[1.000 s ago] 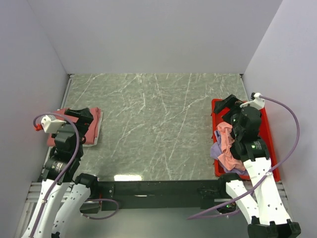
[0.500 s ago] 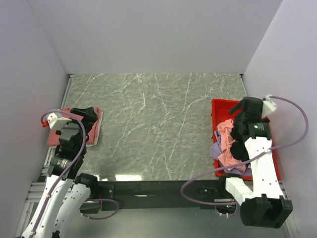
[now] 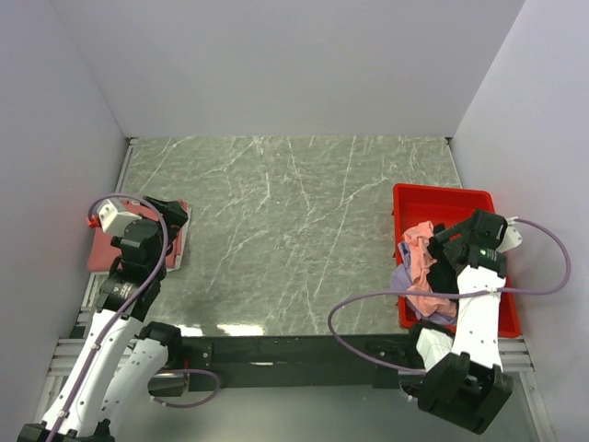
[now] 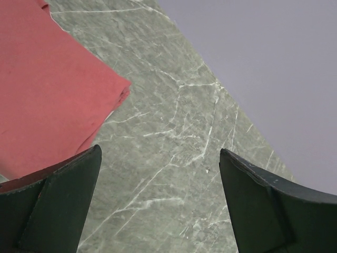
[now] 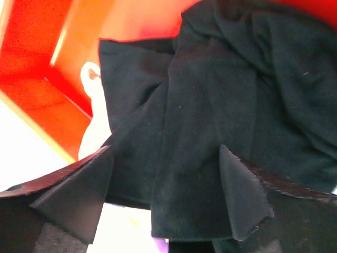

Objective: Fold and stack the t-shirts
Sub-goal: Grab the tshirt from the pile

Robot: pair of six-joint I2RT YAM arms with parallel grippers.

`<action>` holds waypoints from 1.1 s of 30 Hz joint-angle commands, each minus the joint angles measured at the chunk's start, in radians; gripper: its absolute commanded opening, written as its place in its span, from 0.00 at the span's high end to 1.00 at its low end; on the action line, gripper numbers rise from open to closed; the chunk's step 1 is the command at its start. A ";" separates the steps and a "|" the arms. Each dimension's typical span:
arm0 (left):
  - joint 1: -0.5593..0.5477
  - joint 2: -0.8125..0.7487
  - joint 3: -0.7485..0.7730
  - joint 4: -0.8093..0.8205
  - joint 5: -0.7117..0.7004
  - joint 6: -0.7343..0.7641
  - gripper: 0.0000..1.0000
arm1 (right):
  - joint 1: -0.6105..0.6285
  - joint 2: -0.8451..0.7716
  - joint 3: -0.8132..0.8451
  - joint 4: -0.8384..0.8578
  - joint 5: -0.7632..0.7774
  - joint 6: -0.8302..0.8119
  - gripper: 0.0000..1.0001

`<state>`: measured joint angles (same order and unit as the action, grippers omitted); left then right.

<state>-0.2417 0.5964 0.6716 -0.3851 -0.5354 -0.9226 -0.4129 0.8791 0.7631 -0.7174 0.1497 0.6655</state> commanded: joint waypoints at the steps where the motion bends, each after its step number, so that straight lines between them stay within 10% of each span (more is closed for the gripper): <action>1: -0.002 -0.023 0.034 -0.003 -0.004 -0.018 0.00 | -0.015 0.040 -0.050 0.091 -0.091 0.026 0.16; 6: -0.004 -0.041 0.022 0.005 -0.006 -0.021 0.01 | -0.021 0.098 -0.073 0.138 -0.081 0.033 0.52; 10: -0.002 -0.046 0.020 0.005 -0.015 -0.025 0.01 | -0.023 0.064 -0.058 0.121 -0.036 0.037 1.00; 25: -0.002 -0.035 0.019 0.020 0.006 -0.015 0.00 | -0.021 -0.134 0.297 -0.051 0.100 0.048 1.00; 33: -0.002 -0.030 0.022 0.011 0.008 -0.030 0.00 | -0.023 -0.045 0.601 0.004 -0.083 0.002 1.00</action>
<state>-0.2417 0.5610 0.6716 -0.3862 -0.5388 -0.9417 -0.4366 0.7895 1.2194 -0.7742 0.1623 0.6895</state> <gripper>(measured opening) 0.995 0.105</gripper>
